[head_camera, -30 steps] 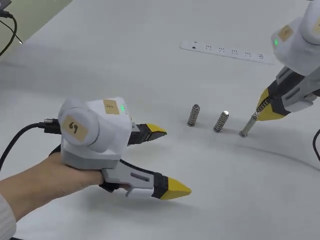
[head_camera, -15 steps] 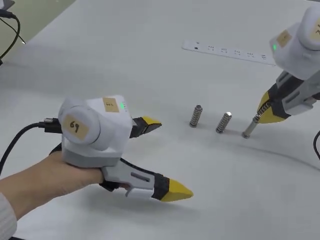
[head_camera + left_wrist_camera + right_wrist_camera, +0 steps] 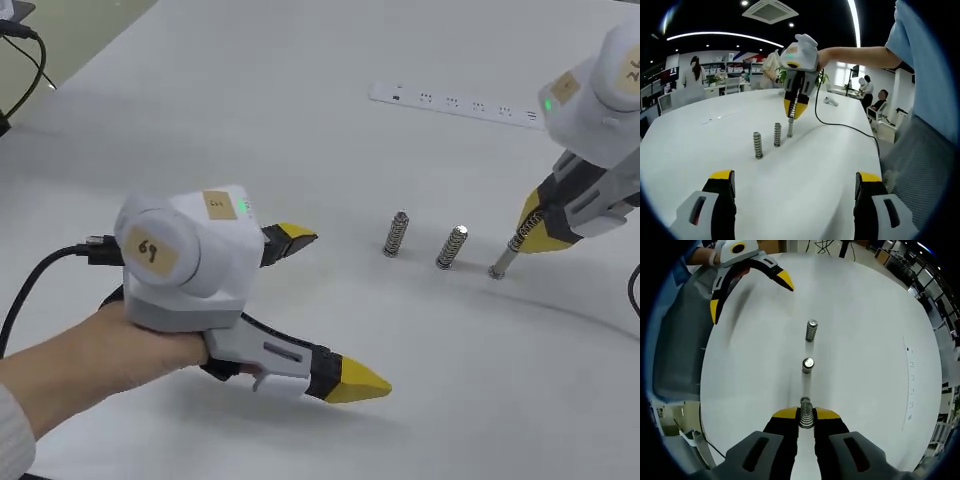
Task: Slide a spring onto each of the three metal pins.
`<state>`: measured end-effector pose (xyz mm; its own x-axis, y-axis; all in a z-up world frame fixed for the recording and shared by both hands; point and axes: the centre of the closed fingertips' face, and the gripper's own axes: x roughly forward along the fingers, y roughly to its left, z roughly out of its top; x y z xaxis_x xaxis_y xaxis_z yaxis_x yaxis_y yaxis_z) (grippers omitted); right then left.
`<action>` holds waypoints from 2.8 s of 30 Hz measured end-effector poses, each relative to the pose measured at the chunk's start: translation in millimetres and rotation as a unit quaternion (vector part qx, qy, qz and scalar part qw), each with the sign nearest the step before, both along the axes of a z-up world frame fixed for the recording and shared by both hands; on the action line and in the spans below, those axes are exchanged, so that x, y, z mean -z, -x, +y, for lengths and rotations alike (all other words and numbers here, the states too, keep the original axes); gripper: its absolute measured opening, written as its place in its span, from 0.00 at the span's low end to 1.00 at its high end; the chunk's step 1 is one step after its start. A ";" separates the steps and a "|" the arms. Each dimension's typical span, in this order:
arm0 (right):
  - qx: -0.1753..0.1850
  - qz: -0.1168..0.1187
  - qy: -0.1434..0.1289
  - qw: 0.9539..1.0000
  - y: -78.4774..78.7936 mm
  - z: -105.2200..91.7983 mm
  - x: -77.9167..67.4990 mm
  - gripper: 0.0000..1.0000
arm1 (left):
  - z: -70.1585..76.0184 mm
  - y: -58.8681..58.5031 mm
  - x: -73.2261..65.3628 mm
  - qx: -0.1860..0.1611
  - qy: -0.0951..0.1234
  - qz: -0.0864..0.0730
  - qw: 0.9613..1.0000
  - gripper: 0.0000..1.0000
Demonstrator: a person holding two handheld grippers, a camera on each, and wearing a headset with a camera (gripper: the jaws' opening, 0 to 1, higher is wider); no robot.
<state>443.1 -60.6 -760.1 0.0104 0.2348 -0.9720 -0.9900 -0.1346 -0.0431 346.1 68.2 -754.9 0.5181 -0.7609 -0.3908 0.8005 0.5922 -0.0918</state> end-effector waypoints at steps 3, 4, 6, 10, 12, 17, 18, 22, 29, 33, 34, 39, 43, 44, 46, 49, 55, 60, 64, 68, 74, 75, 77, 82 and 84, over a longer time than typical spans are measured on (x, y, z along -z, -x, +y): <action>-0.002 -0.001 0.004 1.000 -0.8 -0.4 2.6 0.08 | 0.5 -0.1 -1.0 -0.001 0.000 -0.001 1.000 0.98; -0.002 0.001 0.005 1.000 -0.9 -0.4 3.3 0.08 | 0.7 0.0 -1.1 -0.001 0.001 0.000 1.000 0.98; -0.001 0.000 0.005 1.000 -1.9 -0.2 4.2 0.08 | 1.2 -0.2 -1.3 -0.001 0.000 -0.001 1.000 0.98; -0.003 0.001 0.010 1.000 -3.0 -1.6 7.9 0.08 | 1.6 0.0 -1.5 -0.003 0.001 0.000 1.000 0.98; -0.004 0.000 0.012 1.000 -4.2 -1.9 9.1 0.08 | 1.6 0.0 -1.8 -0.003 0.001 -0.001 1.000 0.98; -0.003 0.003 0.013 1.000 -5.1 -1.7 12.1 0.08 | 2.2 -0.1 -1.8 -0.004 0.000 0.000 1.000 0.98; -0.003 0.003 0.012 1.000 -5.4 -1.5 12.6 0.08 | 2.3 -0.1 -1.9 -0.004 0.001 0.000 1.000 0.98; -0.001 0.004 0.013 1.000 -6.6 -1.3 15.0 0.08 | 2.7 -0.3 -1.2 -0.004 0.001 0.002 1.000 0.97; -0.003 0.004 0.021 1.000 -8.8 -3.8 22.1 0.08 | 3.0 -0.3 0.1 -0.005 0.000 0.004 1.000 0.96; -0.003 0.005 0.023 1.000 -9.3 -4.5 25.9 0.08 | 4.1 -0.9 -0.3 -0.007 0.001 0.004 1.000 0.96; -0.002 0.006 0.024 1.000 -9.3 -4.6 26.7 0.08 | 4.3 -0.8 -0.3 -0.007 0.001 0.004 1.000 0.96; -0.001 0.009 0.026 1.000 -8.9 -4.4 31.6 0.08 | 5.1 -0.6 0.1 -0.008 0.001 0.006 1.000 0.96; -0.001 0.012 0.028 1.000 -7.3 -3.6 34.0 0.08 | 5.6 -0.7 0.1 -0.009 0.000 0.005 1.000 0.95; 0.000 0.014 0.030 0.999 -6.3 -4.1 34.6 0.08 | 5.6 -0.7 0.1 -0.009 0.000 0.006 1.000 0.95; -0.002 0.014 0.030 0.999 -6.0 -3.7 35.6 0.08 | 5.8 -0.7 0.2 -0.009 0.000 0.006 1.000 0.95; -0.002 0.017 0.033 0.999 -4.4 -4.2 36.9 0.08 | 5.7 -0.4 0.3 -0.009 0.000 0.007 1.000 0.95; -0.002 0.021 0.035 0.999 -1.0 -4.8 40.7 0.08 | 5.7 0.2 -0.1 -0.009 0.000 0.008 1.000 0.95; -0.001 0.020 0.036 0.999 -0.3 -4.9 42.3 0.08 | 7.1 0.1 0.0 -0.009 -0.001 0.007 1.000 0.95; 0.001 0.021 0.036 0.999 0.3 -4.4 42.2 0.08 | 7.7 0.0 0.0 -0.009 0.000 0.007 1.000 0.95; 0.001 0.022 0.038 0.999 0.9 -3.8 42.2 0.09 | 7.5 0.6 0.2 -0.008 0.000 0.009 1.000 0.94; 0.000 0.023 0.043 0.999 1.4 -5.7 43.6 0.09 | 8.9 0.7 0.9 -0.008 -0.001 0.009 1.000 0.94; 0.000 0.023 0.044 0.999 1.8 -5.9 44.2 0.09 | 8.9 0.8 0.8 -0.008 -0.001 0.009 1.000 0.94; -0.003 0.021 0.047 0.999 2.3 -7.4 46.4 0.10 | 9.0 1.1 1.0 -0.007 -0.001 0.009 1.000 0.94; 0.001 0.019 0.045 0.999 1.8 -8.0 48.1 0.19 | 9.4 1.6 1.9 -0.008 -0.002 0.011 1.000 0.94; 0.004 0.020 0.040 0.999 1.3 -7.6 48.1 0.23 | 9.2 1.6 2.0 -0.007 -0.001 0.011 1.000 0.94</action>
